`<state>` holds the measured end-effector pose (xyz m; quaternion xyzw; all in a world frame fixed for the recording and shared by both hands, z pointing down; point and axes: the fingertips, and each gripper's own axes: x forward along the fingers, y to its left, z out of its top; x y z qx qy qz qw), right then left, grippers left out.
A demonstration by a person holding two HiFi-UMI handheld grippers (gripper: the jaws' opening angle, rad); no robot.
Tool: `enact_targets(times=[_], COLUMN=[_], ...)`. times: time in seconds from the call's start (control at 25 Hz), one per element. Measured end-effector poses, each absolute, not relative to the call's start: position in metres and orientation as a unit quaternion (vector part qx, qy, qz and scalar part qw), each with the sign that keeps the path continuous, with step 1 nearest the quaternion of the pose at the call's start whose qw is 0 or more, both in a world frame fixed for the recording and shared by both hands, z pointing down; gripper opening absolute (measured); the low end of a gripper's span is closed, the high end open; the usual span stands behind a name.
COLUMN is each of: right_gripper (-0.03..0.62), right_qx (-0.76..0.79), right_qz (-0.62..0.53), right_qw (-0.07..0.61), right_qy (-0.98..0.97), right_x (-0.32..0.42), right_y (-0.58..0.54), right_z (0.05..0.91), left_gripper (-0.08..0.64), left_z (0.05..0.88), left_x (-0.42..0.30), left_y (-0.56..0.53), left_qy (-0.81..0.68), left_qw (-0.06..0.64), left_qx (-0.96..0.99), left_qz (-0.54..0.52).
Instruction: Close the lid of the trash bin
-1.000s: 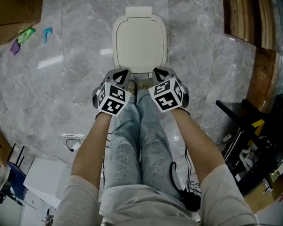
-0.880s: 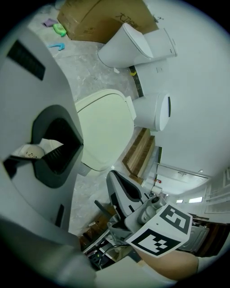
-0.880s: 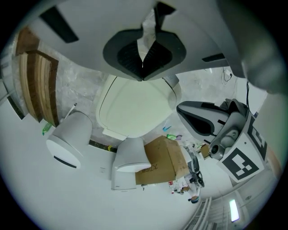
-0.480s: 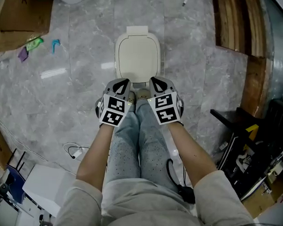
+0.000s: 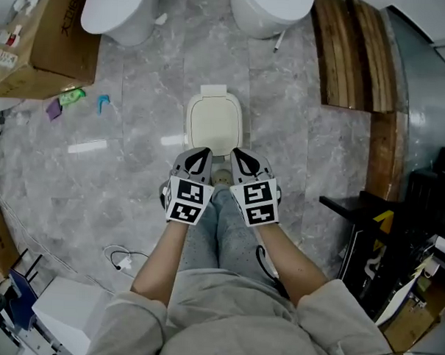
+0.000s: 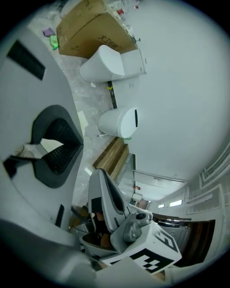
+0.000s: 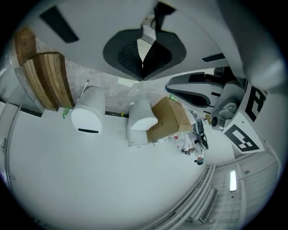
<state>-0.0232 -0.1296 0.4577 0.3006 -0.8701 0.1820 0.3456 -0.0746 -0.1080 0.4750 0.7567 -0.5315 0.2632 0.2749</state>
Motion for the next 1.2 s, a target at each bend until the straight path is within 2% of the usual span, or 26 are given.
enact_targets(times=[0.32, 0.76, 1.2], right_gripper=[0.032, 0.032, 0.032], right_qx=[0.335, 0.344, 0.35], right_qz=[0.136, 0.074, 0.01], right_qw=[0.266, 0.168, 0.099], right_qy=[-0.894, -0.921, -0.931], right_x=[-0.021, -0.012, -0.003], right_y=[-0.133, -0.11, -0.076], right_z=[0.311, 0.147, 0.058], left_gripper=[0.018, 0.018, 0.018], left_z=[0.318, 0.15, 0.063], left_x=[-0.078, -0.076, -0.07], left_y=[-0.113, -0.097, -0.055], left_qy=[-0.578, -0.628, -0.652], left_qw=[0.214, 0.107, 0.056], left_qx=[0.761, 0.757, 0.749], left_qz=[0.205, 0.144, 0.108])
